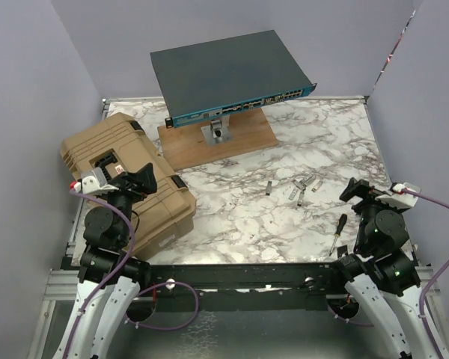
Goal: Insert the plug into the switch port
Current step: Pick up the plug from the center of the board.
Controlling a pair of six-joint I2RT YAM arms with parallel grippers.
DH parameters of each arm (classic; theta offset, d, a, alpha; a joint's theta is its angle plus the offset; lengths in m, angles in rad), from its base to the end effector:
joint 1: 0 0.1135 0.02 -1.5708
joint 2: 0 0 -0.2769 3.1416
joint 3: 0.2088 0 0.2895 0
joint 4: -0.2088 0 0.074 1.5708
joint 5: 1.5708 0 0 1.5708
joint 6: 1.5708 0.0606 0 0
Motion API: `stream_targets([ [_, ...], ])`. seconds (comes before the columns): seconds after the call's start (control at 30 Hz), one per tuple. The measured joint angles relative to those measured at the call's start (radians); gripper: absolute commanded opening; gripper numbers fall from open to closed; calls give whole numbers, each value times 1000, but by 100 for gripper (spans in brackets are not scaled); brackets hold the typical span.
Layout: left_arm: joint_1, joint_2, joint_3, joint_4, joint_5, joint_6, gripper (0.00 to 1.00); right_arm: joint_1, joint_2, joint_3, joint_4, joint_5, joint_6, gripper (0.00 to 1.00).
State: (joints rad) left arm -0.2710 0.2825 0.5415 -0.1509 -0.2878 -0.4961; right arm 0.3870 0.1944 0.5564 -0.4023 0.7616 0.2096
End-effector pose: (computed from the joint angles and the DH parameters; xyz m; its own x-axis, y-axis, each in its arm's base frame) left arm 0.1432 -0.0219 0.3355 0.0987 -0.5011 -0.8597 0.0361 0.8652 -0.5001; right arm 0.1174 0.0027 0.3187 0.0395 0.1787 -0.9831 0.3652 0.9132 0.1807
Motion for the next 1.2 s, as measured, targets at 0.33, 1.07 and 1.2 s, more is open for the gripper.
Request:
stream_targets([
  [0.33, -6, -24, -56, 0, 0, 6, 99, 0, 62, 56, -23, -22, 10, 100],
  [1.07, -13, 15, -15, -16, 15, 24, 99, 0, 660, 455, -381, -535, 280, 100],
  [1.2, -13, 66, 47, -29, 27, 14, 99, 0, 716, 418, -368, -609, 293, 98],
])
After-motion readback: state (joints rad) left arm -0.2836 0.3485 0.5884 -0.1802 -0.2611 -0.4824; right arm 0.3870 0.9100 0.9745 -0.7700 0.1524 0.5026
